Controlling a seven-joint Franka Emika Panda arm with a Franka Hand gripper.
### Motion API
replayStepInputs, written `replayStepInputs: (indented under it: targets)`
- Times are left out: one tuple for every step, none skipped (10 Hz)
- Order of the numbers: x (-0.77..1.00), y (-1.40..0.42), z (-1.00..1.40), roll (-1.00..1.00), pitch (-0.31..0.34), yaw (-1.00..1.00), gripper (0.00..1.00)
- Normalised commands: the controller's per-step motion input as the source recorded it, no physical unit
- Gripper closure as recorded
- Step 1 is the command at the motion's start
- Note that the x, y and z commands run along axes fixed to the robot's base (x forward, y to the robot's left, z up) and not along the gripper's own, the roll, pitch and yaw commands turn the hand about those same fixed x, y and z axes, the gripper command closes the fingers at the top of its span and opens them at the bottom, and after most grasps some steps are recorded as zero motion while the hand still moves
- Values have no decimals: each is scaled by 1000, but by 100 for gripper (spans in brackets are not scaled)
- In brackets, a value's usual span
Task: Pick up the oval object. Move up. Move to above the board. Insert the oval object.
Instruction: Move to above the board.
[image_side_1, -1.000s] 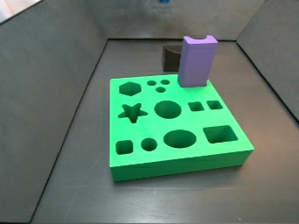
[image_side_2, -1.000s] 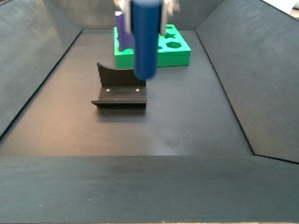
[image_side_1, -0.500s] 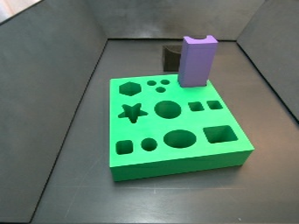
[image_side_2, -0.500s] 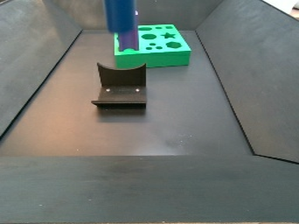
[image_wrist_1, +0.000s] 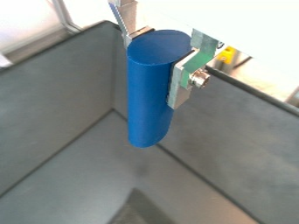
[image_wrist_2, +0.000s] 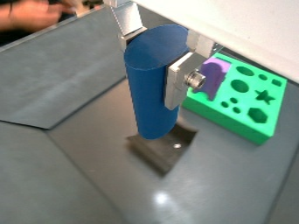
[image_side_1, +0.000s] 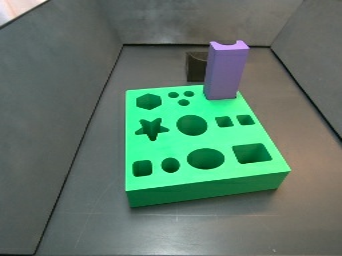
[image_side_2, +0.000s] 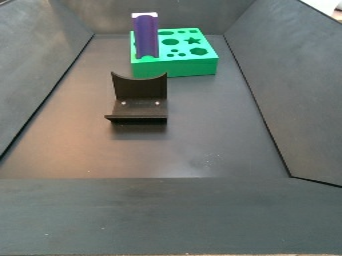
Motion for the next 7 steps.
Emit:
replayStepInputs:
  targets:
    - [-242,-1000,5,110,113,56,100]
    - [-246,-1000,6,79,28,30,100]
    - [-249,-1000,9,76,2,19,100]
    - [-250,-1000,6,59,-9,10,100]
    - [-250,-1000,5,47,-29,8,100]
    - [-253,-1000,6,46,-36,8,100]
    - [-258,-1000,4,34,-47,9,100]
